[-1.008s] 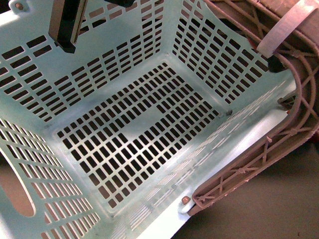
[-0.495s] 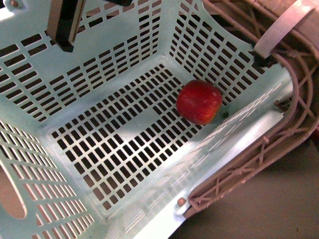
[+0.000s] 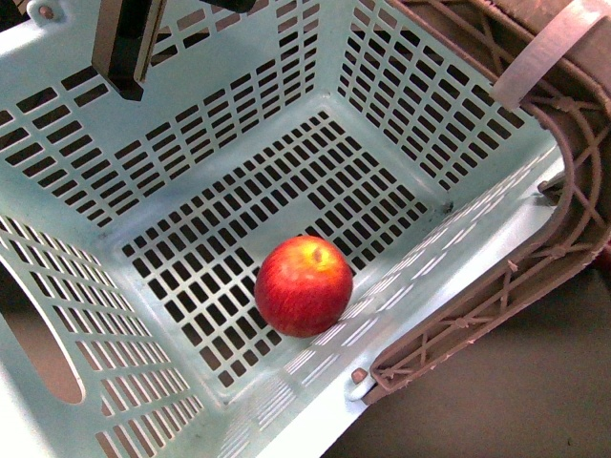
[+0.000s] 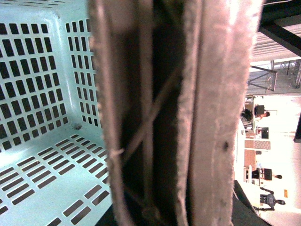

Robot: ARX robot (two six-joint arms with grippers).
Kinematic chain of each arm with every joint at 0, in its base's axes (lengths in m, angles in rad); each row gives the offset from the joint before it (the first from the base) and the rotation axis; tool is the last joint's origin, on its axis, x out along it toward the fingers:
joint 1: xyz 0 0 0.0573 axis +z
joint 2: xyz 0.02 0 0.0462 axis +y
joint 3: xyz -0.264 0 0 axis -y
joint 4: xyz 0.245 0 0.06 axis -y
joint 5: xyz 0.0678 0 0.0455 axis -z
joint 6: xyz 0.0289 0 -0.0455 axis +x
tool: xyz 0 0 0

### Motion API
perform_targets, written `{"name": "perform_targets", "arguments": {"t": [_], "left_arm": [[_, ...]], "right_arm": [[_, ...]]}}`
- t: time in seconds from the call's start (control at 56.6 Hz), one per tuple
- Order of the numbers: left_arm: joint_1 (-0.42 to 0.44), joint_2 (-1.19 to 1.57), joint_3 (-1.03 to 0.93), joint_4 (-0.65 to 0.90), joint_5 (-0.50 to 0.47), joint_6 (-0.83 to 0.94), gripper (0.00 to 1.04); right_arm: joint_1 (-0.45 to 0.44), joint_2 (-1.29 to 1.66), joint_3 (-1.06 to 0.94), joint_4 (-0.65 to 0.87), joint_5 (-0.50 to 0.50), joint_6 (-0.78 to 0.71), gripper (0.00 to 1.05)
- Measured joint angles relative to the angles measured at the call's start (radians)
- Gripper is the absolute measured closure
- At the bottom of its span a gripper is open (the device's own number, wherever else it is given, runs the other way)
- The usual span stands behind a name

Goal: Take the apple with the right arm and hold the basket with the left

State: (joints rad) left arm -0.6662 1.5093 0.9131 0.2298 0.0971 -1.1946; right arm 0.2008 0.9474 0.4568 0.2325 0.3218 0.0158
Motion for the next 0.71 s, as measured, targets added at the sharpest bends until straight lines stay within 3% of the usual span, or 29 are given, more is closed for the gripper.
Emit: {"name": "perform_targets", "arguments": {"t": [0.371, 0.46, 0.53, 0.707], "left_arm": [[0.000, 0.000, 0.000, 0.000, -0.003, 0.000, 0.89], [0.000, 0.000, 0.000, 0.000, -0.002, -0.002, 0.89], [0.000, 0.000, 0.000, 0.000, 0.000, -0.002, 0.89], [0.000, 0.000, 0.000, 0.000, 0.000, -0.002, 0.89]], "right_arm": [[0.000, 0.002, -0.004, 0.000, 0.000, 0.004, 0.09], [-0.027, -0.002, -0.087, 0.222, -0.125, -0.005, 0.21], [-0.042, -0.024, -0.153, 0.347, -0.170, -0.008, 0.31], [-0.080, -0.106, -0.241, 0.388, -0.205, -0.009, 0.58]]}}
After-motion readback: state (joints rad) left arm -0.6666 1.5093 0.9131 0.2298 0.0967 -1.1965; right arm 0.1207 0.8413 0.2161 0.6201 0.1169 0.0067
